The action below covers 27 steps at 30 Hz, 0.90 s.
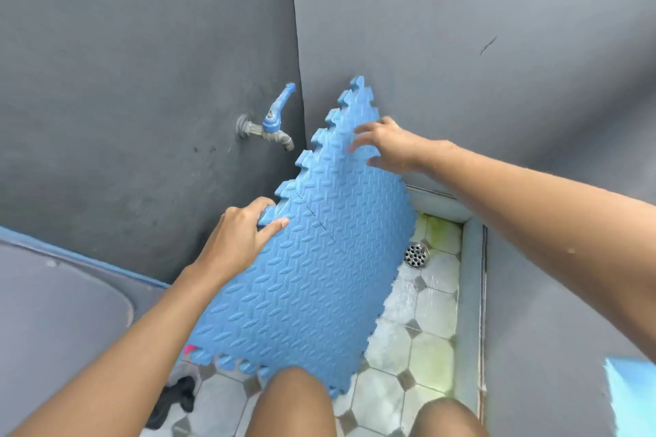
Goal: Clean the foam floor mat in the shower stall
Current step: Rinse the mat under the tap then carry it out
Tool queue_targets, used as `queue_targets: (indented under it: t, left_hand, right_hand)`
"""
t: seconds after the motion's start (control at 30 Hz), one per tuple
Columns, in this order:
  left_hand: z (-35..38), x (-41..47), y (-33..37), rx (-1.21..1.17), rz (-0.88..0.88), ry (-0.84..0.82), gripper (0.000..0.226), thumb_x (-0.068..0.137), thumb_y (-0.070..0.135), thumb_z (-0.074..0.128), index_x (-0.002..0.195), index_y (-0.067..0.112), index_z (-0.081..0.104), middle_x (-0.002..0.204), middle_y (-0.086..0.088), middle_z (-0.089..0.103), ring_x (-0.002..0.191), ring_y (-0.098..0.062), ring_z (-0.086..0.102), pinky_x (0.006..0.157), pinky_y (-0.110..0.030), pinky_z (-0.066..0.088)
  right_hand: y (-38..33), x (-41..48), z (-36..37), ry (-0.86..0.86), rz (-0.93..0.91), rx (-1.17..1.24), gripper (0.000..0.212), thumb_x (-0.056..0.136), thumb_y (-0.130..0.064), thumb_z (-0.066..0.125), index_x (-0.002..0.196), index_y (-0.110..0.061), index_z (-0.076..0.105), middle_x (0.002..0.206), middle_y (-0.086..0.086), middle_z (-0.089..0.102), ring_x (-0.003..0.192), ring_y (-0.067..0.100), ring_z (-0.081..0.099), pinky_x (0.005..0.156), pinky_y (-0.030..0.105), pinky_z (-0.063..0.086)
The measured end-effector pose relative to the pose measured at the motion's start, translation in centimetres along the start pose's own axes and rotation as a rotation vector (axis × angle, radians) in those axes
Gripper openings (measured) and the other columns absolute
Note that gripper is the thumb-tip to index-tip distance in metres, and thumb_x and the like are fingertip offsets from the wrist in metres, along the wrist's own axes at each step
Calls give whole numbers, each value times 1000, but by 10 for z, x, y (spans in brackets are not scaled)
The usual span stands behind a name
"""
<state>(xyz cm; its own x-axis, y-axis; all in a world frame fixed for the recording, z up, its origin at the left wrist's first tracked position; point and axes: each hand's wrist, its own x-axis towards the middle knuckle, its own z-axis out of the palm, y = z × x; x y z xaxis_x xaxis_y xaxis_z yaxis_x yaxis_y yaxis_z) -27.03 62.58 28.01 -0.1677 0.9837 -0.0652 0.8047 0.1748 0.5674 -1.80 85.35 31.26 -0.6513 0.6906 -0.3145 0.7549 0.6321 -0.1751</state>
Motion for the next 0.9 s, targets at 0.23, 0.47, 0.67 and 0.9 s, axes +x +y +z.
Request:
queue_targets:
  t: [0.23, 0.47, 0.67, 0.9]
  left_hand:
    - [-78, -38, 54, -115, -201, -148, 22, 96, 37, 71, 113, 24, 68, 59, 0, 50, 60, -28, 49, 63, -35, 37]
    - [-187, -137, 111, -105, -281, -197, 24, 98, 32, 70, 121, 27, 72, 103, 3, 75, 97, -29, 68, 74, -32, 42]
    - [-258, -256, 125, -151, -471, -94, 21, 93, 31, 75, 114, 30, 73, 104, 24, 70, 93, -9, 64, 80, -28, 48]
    - [-281, -449, 149, -234, -852, 232, 18, 91, 26, 78, 107, 33, 75, 102, 19, 75, 89, -4, 66, 79, -24, 50]
  right_hand:
    - [-24, -118, -68, -8, 247, 380, 58, 85, -2, 64, 138, -23, 53, 145, 7, 46, 136, 29, 37, 115, 35, 30]
    - [-38, -164, -180, 30, 236, 331, 99, 74, -1, 76, 155, -28, 27, 157, 13, 26, 142, 36, 24, 116, 40, 25]
    - [-98, -151, -203, -316, -119, 312, 88, 76, -9, 84, 143, -42, 38, 149, -9, 43, 136, 13, 42, 112, 30, 35]
    - [-256, -153, -178, -432, -598, 159, 49, 79, -8, 82, 95, -52, 65, 101, -30, 68, 89, -1, 66, 79, 16, 47]
